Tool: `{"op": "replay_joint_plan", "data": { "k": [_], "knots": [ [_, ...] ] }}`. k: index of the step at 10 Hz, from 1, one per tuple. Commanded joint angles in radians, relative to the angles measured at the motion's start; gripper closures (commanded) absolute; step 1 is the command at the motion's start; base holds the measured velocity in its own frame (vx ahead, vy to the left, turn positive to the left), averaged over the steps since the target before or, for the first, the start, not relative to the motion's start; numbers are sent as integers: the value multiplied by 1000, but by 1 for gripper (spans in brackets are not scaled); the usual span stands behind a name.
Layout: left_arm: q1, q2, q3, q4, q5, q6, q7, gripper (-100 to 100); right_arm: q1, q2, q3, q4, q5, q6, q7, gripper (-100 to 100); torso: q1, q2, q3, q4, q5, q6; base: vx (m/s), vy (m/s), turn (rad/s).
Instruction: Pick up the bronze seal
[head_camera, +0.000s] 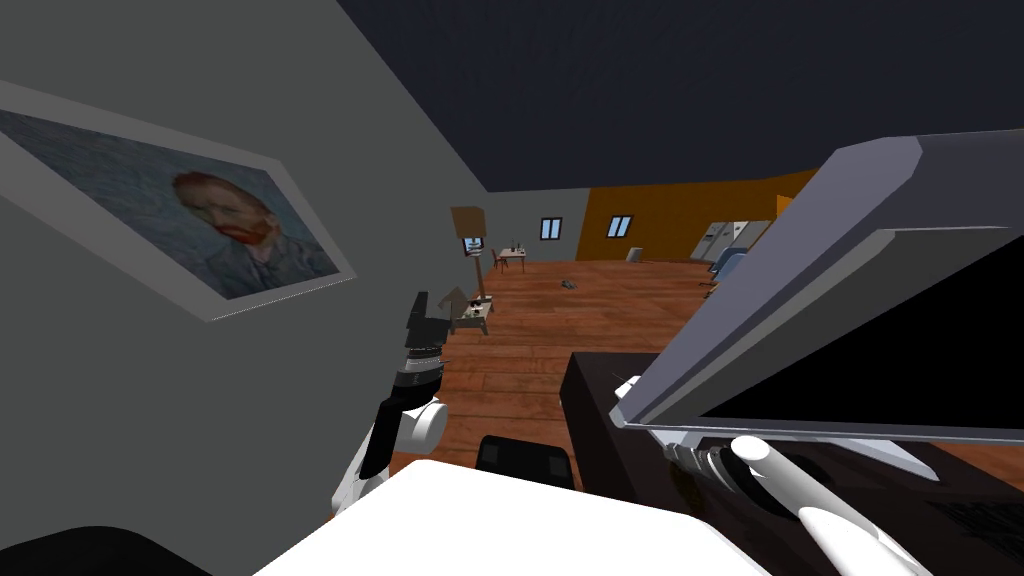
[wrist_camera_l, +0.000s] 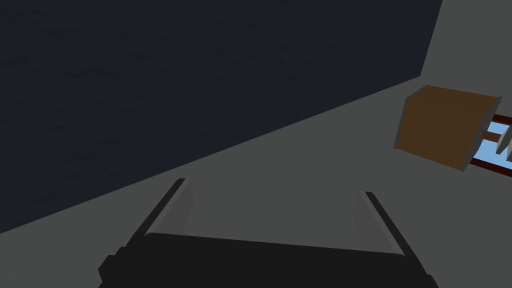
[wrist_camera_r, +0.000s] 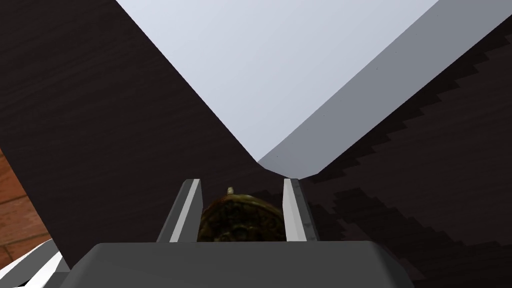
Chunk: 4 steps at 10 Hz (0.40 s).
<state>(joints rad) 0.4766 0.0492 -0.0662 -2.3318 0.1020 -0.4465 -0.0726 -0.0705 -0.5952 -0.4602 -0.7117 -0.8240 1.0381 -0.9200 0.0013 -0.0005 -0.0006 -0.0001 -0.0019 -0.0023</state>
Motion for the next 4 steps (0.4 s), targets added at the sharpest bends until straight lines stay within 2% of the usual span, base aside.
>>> {"op": "replay_joint_plan", "data": {
  "k": [1,2,3,4],
  "knots": [
    [0,0,0,0,0,0,0,0,8,-13,0,-30,-4,30,-17,100,0,0,0,0,0,0,-45,52,26],
    [0,0,0,0,0,0,0,0,9,-23,-1,-38,-7,44,-23,100,1,1,1,0,0,0,-37,47,2],
    [0,0,0,0,0,0,0,0,5,-19,0,-25,-6,31,-14,100,1,1,1,0,0,0,-15,20,-4],
    [0,0,0,0,0,0,0,0,5,-20,-1,-26,-7,35,-16,0,0,0,0,0,0,0,0,0,0]
  ]
}}
